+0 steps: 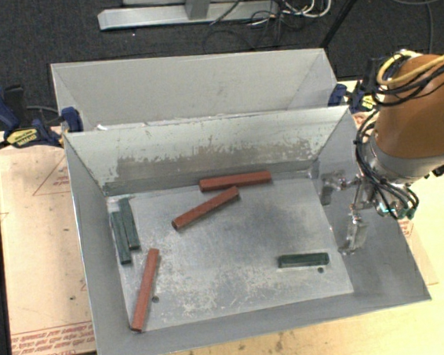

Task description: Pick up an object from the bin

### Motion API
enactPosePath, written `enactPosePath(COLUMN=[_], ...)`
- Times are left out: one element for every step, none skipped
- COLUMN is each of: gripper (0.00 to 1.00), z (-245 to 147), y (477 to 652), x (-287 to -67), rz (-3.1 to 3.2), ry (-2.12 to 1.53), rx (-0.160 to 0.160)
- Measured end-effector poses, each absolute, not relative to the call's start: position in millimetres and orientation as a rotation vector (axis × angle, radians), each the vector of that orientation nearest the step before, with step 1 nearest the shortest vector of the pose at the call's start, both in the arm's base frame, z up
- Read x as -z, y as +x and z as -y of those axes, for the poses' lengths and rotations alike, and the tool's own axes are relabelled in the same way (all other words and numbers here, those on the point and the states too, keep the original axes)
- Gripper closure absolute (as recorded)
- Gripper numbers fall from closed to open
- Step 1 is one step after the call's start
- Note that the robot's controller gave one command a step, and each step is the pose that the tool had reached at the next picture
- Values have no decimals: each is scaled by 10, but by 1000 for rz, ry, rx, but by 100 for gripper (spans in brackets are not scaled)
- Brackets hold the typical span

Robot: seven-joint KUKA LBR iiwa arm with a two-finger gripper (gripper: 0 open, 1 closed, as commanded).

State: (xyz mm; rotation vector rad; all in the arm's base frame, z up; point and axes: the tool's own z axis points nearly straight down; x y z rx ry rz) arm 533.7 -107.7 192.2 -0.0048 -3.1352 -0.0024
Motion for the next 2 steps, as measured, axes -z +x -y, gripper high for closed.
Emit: enactPosePath(gripper=[0,100], z=[775,788], y=[5099,5125], x=[-653,-702], rz=[3130,3138], ry=[160,163], rx=[5,1])
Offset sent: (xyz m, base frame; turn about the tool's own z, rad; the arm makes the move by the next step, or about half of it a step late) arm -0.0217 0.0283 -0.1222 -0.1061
